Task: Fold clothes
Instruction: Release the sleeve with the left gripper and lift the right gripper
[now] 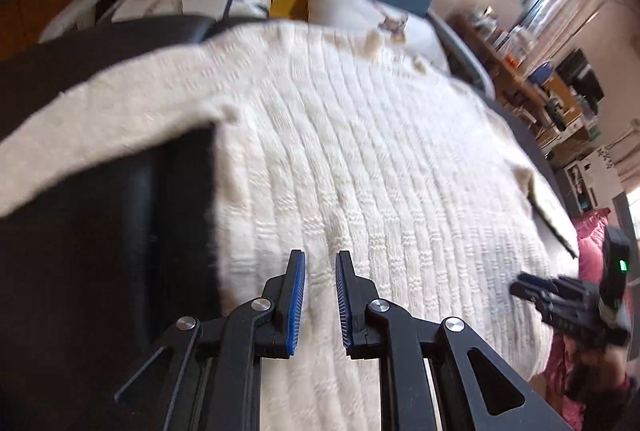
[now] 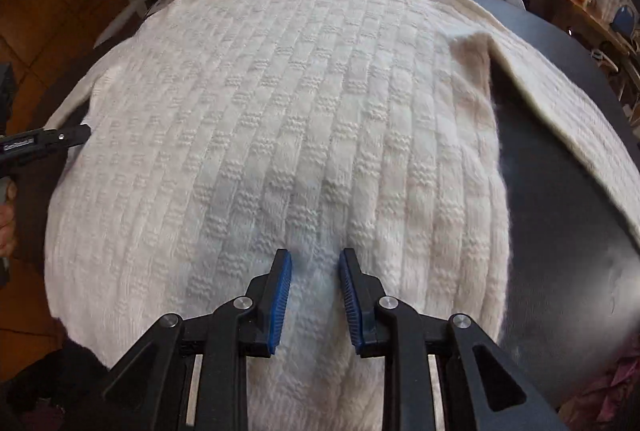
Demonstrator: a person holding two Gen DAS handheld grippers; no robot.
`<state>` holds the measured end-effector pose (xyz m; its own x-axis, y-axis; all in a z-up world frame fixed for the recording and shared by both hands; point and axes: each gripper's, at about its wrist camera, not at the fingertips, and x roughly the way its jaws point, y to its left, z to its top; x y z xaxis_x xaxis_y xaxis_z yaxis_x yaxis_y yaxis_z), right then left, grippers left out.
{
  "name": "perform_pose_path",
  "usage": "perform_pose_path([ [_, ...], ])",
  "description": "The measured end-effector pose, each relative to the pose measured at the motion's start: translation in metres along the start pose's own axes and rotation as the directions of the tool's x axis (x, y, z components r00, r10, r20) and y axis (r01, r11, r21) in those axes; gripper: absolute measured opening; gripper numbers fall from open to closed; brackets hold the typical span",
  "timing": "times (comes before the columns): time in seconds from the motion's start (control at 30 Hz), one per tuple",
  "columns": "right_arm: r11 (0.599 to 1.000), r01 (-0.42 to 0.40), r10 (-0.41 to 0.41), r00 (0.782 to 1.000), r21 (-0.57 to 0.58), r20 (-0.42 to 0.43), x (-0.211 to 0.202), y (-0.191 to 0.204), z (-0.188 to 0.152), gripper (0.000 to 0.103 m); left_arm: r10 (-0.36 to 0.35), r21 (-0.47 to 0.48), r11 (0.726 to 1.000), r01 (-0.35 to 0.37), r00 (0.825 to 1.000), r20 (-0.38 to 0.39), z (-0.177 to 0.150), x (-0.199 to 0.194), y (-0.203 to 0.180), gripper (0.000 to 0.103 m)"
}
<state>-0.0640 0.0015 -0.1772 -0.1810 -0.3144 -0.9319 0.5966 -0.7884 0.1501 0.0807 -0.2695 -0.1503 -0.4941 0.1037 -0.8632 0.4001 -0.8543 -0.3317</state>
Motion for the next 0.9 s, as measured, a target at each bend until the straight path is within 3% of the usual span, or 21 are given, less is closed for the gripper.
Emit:
perform_pose_path([
  [0.17, 0.999, -0.024, 0.023, 0.998, 0.021, 0.055, -0.007, -0.015, -0.020, 0.022, 0.041, -0.008, 0.999, -0.042, 0.998, -0.047, 0.010, 0.019, 0.018, 0.012],
  [0.37, 0.998, 0.048, -0.046, 0.998, -0.035, 0.051, -0.008, 0.002, -0.019, 0.024, 0.161, 0.189, 0.970, -0.155, 0.987, -0.018, 0.009, 0.022, 0.005, 0.012],
  [0.47, 0.996, -0.074, 0.069, 0.993, 0.050, 0.098, -0.018, -0.012, -0.022, 0.024, 0.176, 0.198, 0.966, -0.166, 0.984, -0.029, 0.015, 0.025, 0.009, 0.012],
  [0.53, 0.965, -0.198, 0.163, 0.966, 0.170, 0.199, -0.036, -0.044, -0.029, 0.024, 0.194, 0.187, 0.964, -0.189, 0.981, -0.008, 0.017, 0.021, 0.005, 0.012],
  [0.63, 0.847, -0.379, 0.235, 0.896, 0.374, 0.376, -0.060, -0.113, -0.048, 0.027, 0.169, 0.177, 0.968, -0.178, 0.983, 0.064, 0.017, 0.005, -0.011, 0.012],
  [0.77, 0.635, -0.476, 0.100, 0.832, 0.609, 0.546, -0.085, -0.212, -0.077, 0.029, 0.054, 0.162, 0.985, -0.066, 0.996, 0.073, 0.021, 0.016, -0.050, 0.014],
  [0.9, 0.424, -0.523, -0.078, 0.792, 0.739, 0.606, -0.101, -0.300, -0.105, 0.038, -0.010, 0.184, 0.983, 0.005, 1.000, 0.030, 0.016, 0.048, -0.090, 0.014],
])
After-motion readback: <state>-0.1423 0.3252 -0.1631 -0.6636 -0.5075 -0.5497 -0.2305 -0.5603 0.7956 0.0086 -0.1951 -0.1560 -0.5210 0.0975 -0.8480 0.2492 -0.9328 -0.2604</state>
